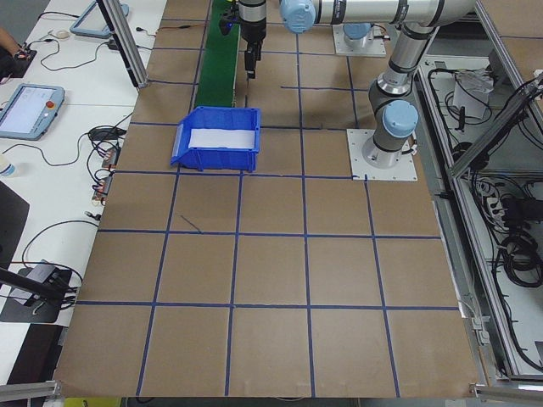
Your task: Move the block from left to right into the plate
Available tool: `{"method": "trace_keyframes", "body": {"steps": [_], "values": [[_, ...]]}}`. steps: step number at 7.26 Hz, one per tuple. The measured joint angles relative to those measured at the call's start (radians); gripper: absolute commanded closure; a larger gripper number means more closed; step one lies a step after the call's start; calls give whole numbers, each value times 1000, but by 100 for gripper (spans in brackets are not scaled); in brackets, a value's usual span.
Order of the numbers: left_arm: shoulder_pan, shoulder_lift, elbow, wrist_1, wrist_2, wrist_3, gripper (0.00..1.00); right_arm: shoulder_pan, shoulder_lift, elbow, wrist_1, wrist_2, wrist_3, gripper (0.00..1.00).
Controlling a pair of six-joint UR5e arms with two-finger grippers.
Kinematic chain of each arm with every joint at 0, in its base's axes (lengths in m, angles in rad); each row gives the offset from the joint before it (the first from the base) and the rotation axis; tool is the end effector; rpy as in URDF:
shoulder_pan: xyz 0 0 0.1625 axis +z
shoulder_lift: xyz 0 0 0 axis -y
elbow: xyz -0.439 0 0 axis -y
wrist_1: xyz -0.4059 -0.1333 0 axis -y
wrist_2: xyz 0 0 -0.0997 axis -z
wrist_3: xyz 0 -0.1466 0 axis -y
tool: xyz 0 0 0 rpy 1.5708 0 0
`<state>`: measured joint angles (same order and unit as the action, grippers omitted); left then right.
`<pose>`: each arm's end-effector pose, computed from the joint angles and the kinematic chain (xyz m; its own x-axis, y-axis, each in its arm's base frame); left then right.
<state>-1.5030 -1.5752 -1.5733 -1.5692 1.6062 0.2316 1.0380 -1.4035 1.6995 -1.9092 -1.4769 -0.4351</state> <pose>-0.0935 -0.5143 0.4517 -0.9860 0.1633 -0.0332 0.1629 0.9865 0.0133 -0.1614 -0.5632 0.3354 -0.9934 0.0927 -0.0671 0.0979 0.9921 -0.0779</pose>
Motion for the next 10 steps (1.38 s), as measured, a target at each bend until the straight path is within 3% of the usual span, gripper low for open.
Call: {"method": "trace_keyframes", "body": {"steps": [2,6,7,8,9,10], "values": [[-1,0,-1,0,1,0,0,-192,-88,76,59,-131,-152,78],[-2,0,-3,1,-1,0,0,-631,-106,259,80,-257,-385,78],[-2,0,-3,0,-1,1,0,-692,-103,294,76,-270,-402,72],[-2,0,-3,0,-1,1,0,-725,-95,312,72,-275,-409,40],[-2,0,-4,0,-1,2,0,-741,-84,320,68,-277,-412,1],[-2,0,-4,1,-1,1,0,-748,-75,321,65,-274,-410,0]]}}
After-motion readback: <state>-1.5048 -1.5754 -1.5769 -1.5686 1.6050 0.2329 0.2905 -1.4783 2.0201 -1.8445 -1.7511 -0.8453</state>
